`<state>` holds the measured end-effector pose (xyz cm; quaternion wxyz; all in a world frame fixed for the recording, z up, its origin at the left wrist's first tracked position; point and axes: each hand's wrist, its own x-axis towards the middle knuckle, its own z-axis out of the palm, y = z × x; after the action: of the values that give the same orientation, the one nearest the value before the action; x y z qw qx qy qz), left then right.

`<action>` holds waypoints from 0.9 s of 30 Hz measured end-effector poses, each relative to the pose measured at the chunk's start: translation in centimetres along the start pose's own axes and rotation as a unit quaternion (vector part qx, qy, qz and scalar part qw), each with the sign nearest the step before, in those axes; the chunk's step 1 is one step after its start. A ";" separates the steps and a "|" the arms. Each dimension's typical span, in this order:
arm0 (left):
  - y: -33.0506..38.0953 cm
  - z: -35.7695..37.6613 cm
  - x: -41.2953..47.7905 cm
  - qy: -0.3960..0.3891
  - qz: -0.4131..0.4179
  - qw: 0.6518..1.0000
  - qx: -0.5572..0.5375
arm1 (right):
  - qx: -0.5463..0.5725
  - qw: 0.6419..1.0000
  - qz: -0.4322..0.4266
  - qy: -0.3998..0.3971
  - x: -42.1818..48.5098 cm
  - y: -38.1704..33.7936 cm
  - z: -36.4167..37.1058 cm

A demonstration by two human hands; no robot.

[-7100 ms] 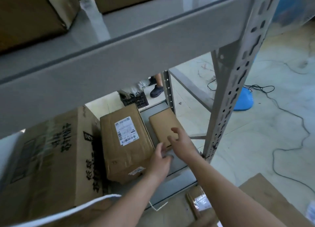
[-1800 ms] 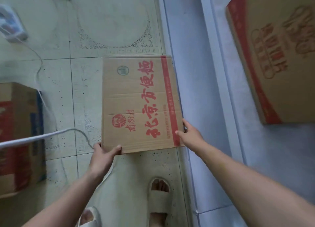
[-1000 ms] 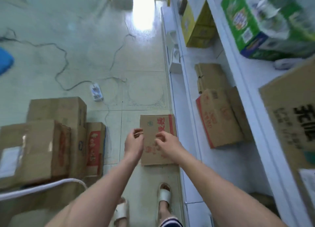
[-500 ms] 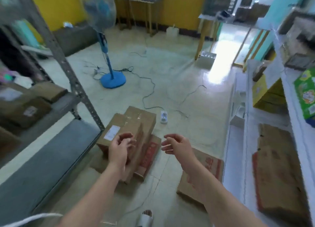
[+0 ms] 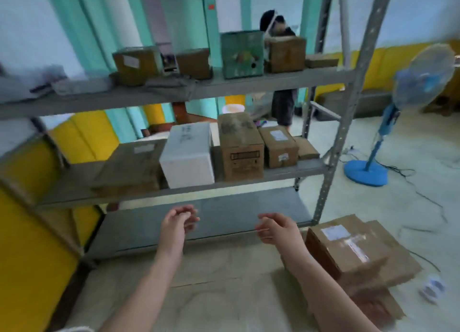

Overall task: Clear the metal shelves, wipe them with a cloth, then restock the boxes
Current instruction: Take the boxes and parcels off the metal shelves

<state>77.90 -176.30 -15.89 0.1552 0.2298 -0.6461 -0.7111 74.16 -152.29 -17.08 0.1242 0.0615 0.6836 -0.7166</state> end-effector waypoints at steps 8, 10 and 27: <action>1.9 -17.3 5.8 0.077 0.024 0.996 -0.031 | -0.030 0.996 -0.009 -0.084 2.8 0.6 18.1; 2.3 -21.8 7.7 0.081 0.014 0.996 -0.017 | -0.022 0.995 0.009 -0.101 3.1 1.5 23.0; 2.6 -41.6 27.9 0.096 -0.034 0.995 -0.002 | -0.022 0.997 0.023 -0.075 13.7 2.9 48.5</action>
<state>76.03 -226.26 -19.28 0.1926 0.3187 -0.6181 -0.6923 65.74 -201.90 -20.56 0.1933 0.0203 0.6861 -0.7010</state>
